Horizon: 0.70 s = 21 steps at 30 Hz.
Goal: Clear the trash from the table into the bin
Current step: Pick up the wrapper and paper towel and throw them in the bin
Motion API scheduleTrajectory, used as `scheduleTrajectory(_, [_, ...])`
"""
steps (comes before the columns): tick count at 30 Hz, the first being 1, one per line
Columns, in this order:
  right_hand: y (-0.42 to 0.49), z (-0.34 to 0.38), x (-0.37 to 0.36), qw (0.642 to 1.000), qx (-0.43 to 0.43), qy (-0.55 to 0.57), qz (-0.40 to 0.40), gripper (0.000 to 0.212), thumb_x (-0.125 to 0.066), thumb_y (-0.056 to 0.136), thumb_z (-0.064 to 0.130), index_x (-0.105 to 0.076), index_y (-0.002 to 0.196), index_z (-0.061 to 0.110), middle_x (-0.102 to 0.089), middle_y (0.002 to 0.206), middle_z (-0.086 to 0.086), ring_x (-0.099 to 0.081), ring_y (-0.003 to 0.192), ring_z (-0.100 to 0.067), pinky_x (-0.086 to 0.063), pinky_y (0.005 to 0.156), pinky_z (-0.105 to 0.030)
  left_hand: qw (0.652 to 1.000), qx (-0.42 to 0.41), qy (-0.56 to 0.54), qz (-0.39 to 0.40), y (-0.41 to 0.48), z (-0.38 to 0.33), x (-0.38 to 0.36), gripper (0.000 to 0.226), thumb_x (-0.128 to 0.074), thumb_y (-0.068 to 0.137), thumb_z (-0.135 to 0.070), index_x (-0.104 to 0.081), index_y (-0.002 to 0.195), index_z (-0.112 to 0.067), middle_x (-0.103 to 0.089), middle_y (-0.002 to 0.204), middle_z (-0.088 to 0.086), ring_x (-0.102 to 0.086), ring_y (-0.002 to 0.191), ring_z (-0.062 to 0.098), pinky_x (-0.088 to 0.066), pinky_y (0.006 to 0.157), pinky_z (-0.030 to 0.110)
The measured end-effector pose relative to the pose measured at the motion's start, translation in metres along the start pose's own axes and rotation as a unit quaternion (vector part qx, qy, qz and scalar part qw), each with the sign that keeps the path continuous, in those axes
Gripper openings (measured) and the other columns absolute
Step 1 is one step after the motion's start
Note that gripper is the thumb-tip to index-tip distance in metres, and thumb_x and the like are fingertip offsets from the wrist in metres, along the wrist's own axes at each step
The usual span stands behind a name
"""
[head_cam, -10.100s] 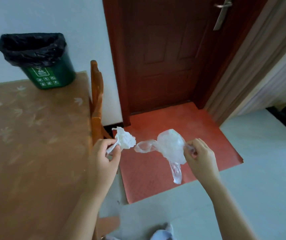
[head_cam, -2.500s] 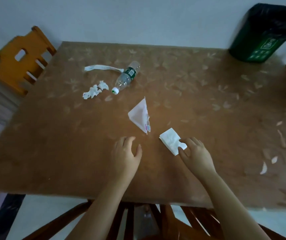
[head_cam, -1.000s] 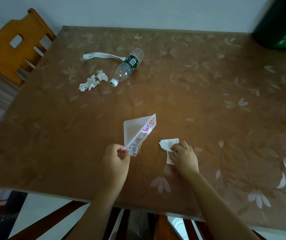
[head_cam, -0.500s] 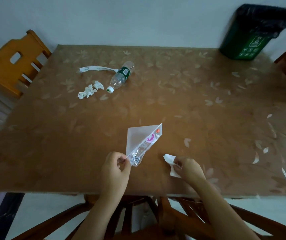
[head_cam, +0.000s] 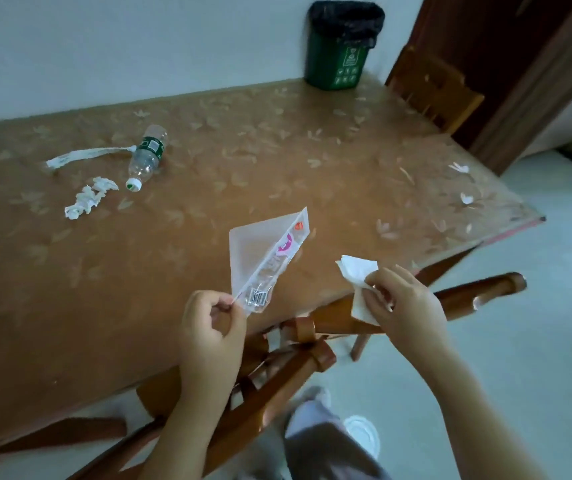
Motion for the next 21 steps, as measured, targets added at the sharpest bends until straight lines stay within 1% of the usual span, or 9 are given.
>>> scheduleTrajectory(4, [-0.037, -0.022, 0.041, 0.998, -0.061, -0.013, -0.029, 0.008, -0.067, 0.076, 0.003, -0.061, 0.078, 0.008, -0.059, 0.076, -0.005, -0.052, 0.062, -0.023, -0.044, 0.05, -0.033, 0.997, -0.057, -0.028, 0.038, -0.009, -0.036, -0.022, 0.017, -0.067, 0.075, 0.006, -0.056, 0.077, -0.007, -0.056, 0.076, 0.002, -0.047, 0.064, 0.009, -0.039, 0.065, 0.003])
scheduleTrajectory(8, [-0.069, -0.052, 0.088, 0.986, -0.113, -0.061, -0.101, 0.01, -0.068, 0.075, 0.004, -0.06, 0.077, 0.009, -0.053, 0.071, 0.002, -0.047, 0.056, -0.021, -0.035, 0.044, -0.024, 0.991, -0.078, -0.076, 0.083, -0.019, -0.074, -0.061, 0.006, -0.061, 0.077, -0.009, -0.056, 0.078, -0.011, -0.058, 0.075, 0.003, -0.05, 0.069, 0.009, -0.04, 0.064, 0.006])
scheduleTrajectory(10, [-0.085, -0.077, 0.109, 0.978, -0.147, -0.07, -0.129, 0.011, -0.069, 0.074, 0.004, -0.059, 0.076, 0.01, -0.048, 0.07, 0.005, -0.045, 0.054, -0.021, -0.033, 0.044, -0.023, 0.985, -0.094, -0.098, 0.107, -0.028, -0.1, -0.089, 0.011, -0.064, 0.078, -0.007, -0.055, 0.078, -0.013, -0.058, 0.075, 0.003, -0.051, 0.07, 0.01, -0.041, 0.063, 0.008])
scheduleTrajectory(13, [-0.114, -0.126, 0.143, 0.963, -0.201, -0.08, -0.161, 0.011, -0.068, 0.075, 0.005, -0.058, 0.075, 0.01, -0.049, 0.07, 0.002, -0.048, 0.054, -0.026, -0.034, 0.044, -0.025, 0.973, -0.115, -0.123, 0.159, -0.048, -0.147, -0.14, 0.017, -0.066, 0.078, 0.001, -0.055, 0.078, -0.013, -0.057, 0.076, 0.003, -0.054, 0.071, 0.01, -0.043, 0.062, 0.012])
scheduleTrajectory(15, [-0.137, -0.165, 0.171, 0.951, -0.235, -0.085, -0.183, 0.011, -0.067, 0.075, 0.005, -0.058, 0.075, 0.01, -0.051, 0.07, -0.001, -0.051, 0.054, -0.03, -0.038, 0.046, -0.03, 0.963, -0.119, -0.144, 0.192, -0.068, -0.179, -0.18, 0.012, -0.065, 0.079, -0.008, -0.055, 0.077, -0.014, -0.057, 0.075, 0.001, -0.055, 0.07, 0.013, -0.046, 0.063, 0.02])
scheduleTrajectory(16, [-0.148, -0.186, 0.187, 0.944, -0.25, -0.088, -0.196, 0.011, -0.067, 0.076, 0.005, -0.057, 0.074, 0.01, -0.05, 0.071, 0.0, -0.051, 0.055, -0.031, -0.039, 0.046, -0.032, 0.958, -0.12, -0.16, 0.207, -0.079, -0.196, -0.2, 0.009, -0.064, 0.079, -0.014, -0.055, 0.076, -0.016, -0.057, 0.074, 0.0, -0.055, 0.069, 0.014, -0.045, 0.063, 0.021])
scheduleTrajectory(18, [-0.172, -0.231, 0.223, 0.93, -0.277, -0.101, -0.221, 0.011, -0.067, 0.076, 0.005, -0.057, 0.074, 0.01, -0.048, 0.071, 0.001, -0.051, 0.054, -0.031, -0.037, 0.046, -0.03, 0.947, -0.112, -0.181, 0.239, -0.105, -0.233, -0.244, 0.015, -0.064, 0.078, -0.017, -0.053, 0.073, -0.024, -0.057, 0.072, -0.004, -0.054, 0.068, 0.014, -0.043, 0.062, 0.016])
scheduleTrajectory(20, [-0.196, -0.274, 0.26, 0.915, -0.298, -0.116, -0.245, 0.011, -0.068, 0.075, 0.003, -0.058, 0.074, 0.008, -0.05, 0.07, -0.002, -0.052, 0.053, -0.031, -0.037, 0.047, -0.029, 0.936, -0.096, -0.192, 0.278, -0.134, -0.273, -0.288, 0.028, -0.067, 0.078, -0.008, -0.05, 0.07, -0.03, -0.057, 0.071, -0.008, -0.054, 0.068, 0.013, -0.041, 0.061, 0.012])
scheduleTrajectory(21, [-0.207, -0.293, 0.277, 0.908, -0.308, -0.124, -0.256, 0.011, -0.068, 0.074, 0.002, -0.058, 0.074, 0.008, -0.052, 0.07, -0.005, -0.052, 0.054, -0.031, -0.038, 0.048, -0.03, 0.929, -0.086, -0.197, 0.302, -0.149, -0.292, -0.31, 0.03, -0.067, 0.078, -0.006, -0.05, 0.07, -0.031, -0.058, 0.071, -0.008, -0.055, 0.068, 0.012, -0.041, 0.061, 0.012])
Point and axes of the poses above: each hand's wrist, its own y-axis towards the middle knuckle, its own x-axis out of the back of the hand, z = x × y, the point moved 5 cm from there along y, towards the middle knuckle
